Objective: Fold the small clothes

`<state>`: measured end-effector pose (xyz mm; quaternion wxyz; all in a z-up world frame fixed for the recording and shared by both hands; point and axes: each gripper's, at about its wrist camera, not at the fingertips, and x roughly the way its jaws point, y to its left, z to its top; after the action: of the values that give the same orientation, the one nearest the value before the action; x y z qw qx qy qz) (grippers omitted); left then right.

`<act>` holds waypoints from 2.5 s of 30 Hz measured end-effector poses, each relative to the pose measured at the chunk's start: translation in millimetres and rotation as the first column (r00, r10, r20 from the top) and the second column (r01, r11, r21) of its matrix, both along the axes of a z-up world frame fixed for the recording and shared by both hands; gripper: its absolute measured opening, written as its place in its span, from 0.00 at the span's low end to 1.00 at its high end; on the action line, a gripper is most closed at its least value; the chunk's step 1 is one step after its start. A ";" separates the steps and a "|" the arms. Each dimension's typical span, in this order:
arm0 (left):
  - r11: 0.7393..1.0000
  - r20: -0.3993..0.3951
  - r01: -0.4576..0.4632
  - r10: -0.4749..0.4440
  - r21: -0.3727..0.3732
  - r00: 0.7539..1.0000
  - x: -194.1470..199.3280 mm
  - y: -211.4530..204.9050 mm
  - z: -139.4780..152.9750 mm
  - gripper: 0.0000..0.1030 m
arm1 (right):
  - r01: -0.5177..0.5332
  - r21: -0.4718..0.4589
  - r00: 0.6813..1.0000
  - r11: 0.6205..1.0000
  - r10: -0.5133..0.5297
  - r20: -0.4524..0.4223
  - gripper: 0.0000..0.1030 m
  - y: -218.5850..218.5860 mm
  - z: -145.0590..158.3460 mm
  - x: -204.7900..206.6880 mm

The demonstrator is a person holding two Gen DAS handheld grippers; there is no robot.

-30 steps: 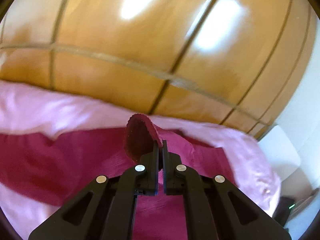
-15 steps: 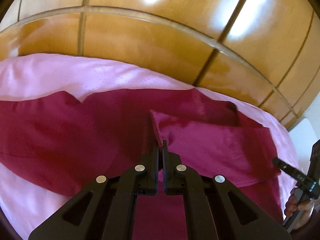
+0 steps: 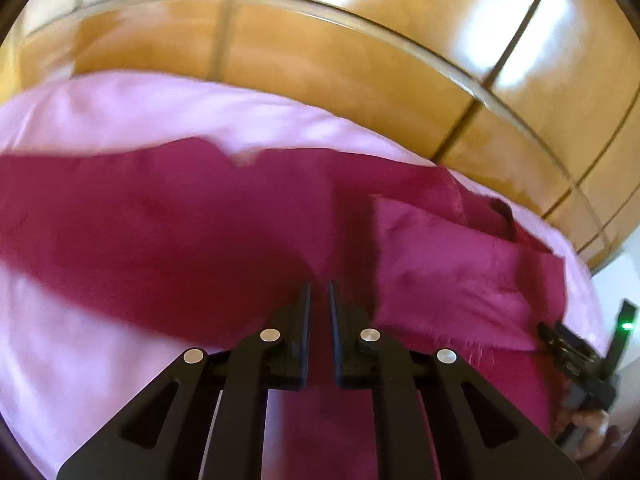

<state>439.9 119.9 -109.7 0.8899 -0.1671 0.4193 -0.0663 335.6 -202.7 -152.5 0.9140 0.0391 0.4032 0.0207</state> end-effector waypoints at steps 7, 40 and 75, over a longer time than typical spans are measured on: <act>0.914 -0.009 -0.378 0.381 -0.147 0.924 -81.3 142.2 6.3 0.60 | 0.000 -0.009 1.000 1.000 0.000 0.002 0.85 3.3 2.2 0.7; 0.879 0.095 -0.447 0.465 -0.167 0.880 -39.4 233.9 55.7 0.05 | 0.046 -0.100 0.999 0.994 -0.044 0.021 0.91 12.7 4.5 -1.2; 0.994 0.068 0.080 -0.075 -0.078 0.995 -98.5 -38.1 1.8 0.41 | -0.311 0.424 0.940 0.851 0.341 0.006 0.67 132.1 48.3 8.8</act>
<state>341.3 81.8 -107.8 0.8924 -0.1840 0.3932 -0.1229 344.4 -70.6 -104.2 0.8528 0.1659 0.4214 0.2600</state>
